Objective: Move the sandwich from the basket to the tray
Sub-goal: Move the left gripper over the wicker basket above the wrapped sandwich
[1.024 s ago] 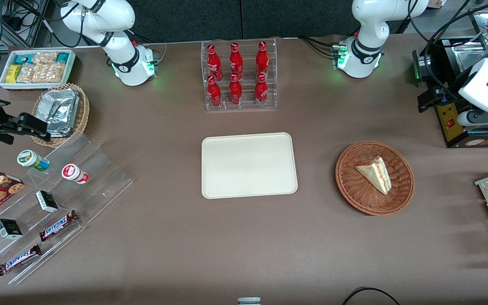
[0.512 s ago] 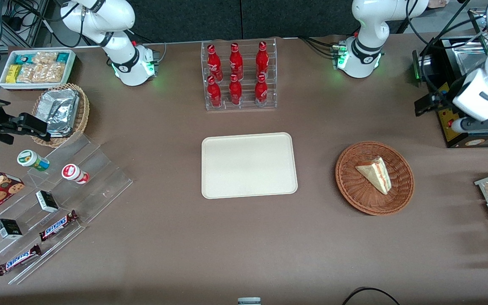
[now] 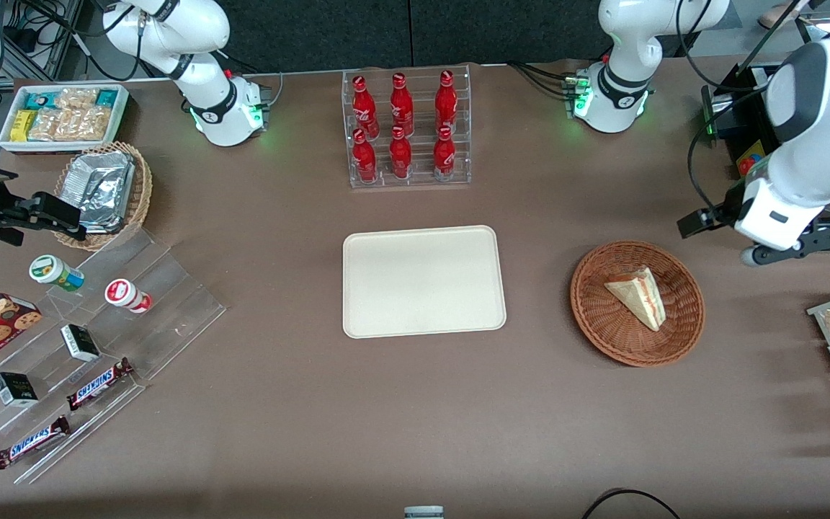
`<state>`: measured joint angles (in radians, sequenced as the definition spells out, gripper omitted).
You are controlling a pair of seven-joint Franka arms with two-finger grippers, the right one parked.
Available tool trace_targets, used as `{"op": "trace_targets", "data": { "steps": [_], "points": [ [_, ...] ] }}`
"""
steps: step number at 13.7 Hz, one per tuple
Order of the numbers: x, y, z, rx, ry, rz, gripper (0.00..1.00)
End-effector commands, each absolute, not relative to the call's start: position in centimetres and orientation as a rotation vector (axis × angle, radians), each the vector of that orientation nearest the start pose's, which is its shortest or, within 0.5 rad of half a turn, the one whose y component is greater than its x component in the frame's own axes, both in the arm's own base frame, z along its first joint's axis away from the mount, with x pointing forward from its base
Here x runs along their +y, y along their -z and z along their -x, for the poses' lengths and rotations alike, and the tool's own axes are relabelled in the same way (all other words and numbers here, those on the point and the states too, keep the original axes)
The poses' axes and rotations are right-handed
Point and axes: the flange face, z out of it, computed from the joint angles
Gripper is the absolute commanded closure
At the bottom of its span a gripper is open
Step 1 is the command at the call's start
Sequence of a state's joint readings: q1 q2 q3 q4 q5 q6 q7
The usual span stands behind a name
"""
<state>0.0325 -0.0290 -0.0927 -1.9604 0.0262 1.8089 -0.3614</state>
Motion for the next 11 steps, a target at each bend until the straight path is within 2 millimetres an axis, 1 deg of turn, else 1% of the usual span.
{"op": "trace_targets", "data": {
  "steps": [1, 2, 4, 5, 9, 11],
  "points": [
    [-3.4, -44.5, -53.0, -0.64, -0.07, 3.031, 0.0],
    [-3.4, -43.2, -52.9, -0.709, -0.044, 3.021, 0.0],
    [-3.4, -40.3, -52.5, -0.772, 0.022, 3.021, 0.0],
    [-3.4, -39.0, -52.6, -0.792, 0.028, 3.02, 0.0],
    [-3.5, -35.4, -53.2, -0.823, 0.054, 3.032, 0.0],
    [-3.6, -33.8, -53.4, -0.841, 0.04, 3.034, 0.0]
  ]
}}
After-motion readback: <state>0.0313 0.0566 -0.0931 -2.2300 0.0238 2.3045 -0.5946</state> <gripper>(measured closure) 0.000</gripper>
